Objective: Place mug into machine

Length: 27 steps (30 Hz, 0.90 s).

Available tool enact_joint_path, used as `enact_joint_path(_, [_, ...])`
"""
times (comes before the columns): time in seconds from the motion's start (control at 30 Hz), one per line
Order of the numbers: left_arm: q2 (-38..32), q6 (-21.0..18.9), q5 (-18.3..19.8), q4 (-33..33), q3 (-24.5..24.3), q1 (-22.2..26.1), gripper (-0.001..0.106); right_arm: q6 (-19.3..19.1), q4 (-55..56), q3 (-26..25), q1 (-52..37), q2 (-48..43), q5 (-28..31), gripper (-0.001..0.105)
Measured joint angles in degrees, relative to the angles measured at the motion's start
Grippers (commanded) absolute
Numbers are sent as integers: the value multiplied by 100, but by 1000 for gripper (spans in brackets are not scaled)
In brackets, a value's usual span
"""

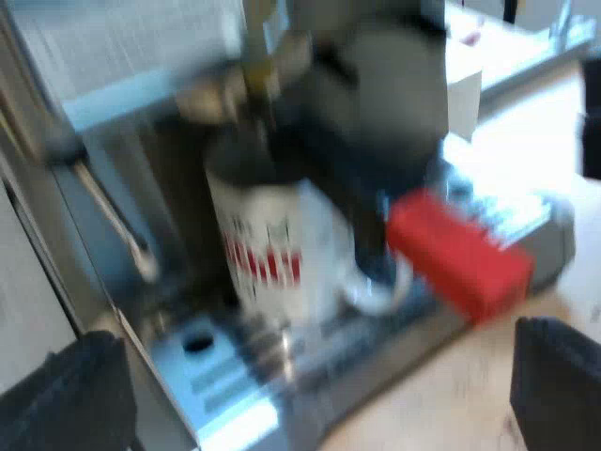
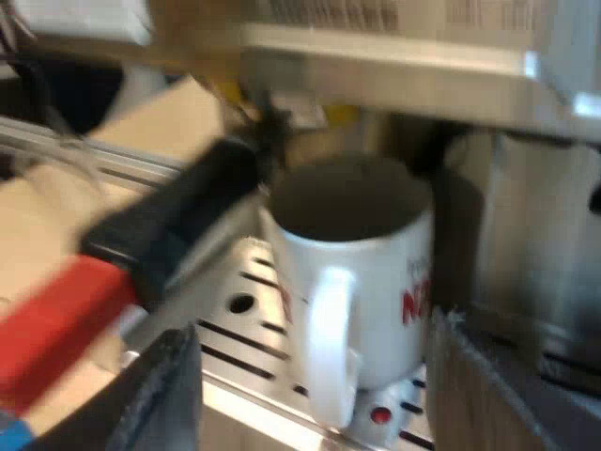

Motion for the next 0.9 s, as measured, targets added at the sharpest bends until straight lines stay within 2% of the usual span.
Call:
enact_joint_path(0.07, [-118, 0, 0, 0, -119, 0, 82, 0, 526, 0, 231, -741, 107, 40])
enact_joint_path(0.1, [-118, 0, 0, 0, -119, 0, 82, 0, 654, 0, 291, -905, 158, 31])
enact_joint_path(0.17, [-448, 0, 0, 0, -333, 0, 82, 0, 917, 0, 495, -1234, 274, 3])
enact_joint_path(0.2, [-493, 0, 0, 0, -352, 0, 82, 0, 993, 0, 534, -1293, 299, 0])
enact_joint_path(0.33, [-824, 0, 117, 198, -509, 0, 82, 25, 1167, -41, 931, -1656, 560, 0])
enact_joint_path(0.47, [-971, 0, 269, 389, -589, 0, 82, 237, 1557, -341, 1062, -1571, 974, 0])
enact_joint_path(0.57, [-1018, 0, 292, 452, -611, 0, 82, 263, 1636, -476, 1060, -1504, 1005, 0])
enact_joint_path(0.67, [-1136, 0, 297, 601, -663, 0, 82, 264, 1673, -856, 1060, -1182, 1050, 0])
enact_joint_path(0.77, [-1139, 0, 354, 601, -669, 0, 82, 275, 1673, -1393, 1060, -482, 1059, 0])
enact_joint_path(0.9, [-1139, 0, 437, 601, -669, 0, 82, 275, 1673, -1759, 921, 79, 1056, 0])
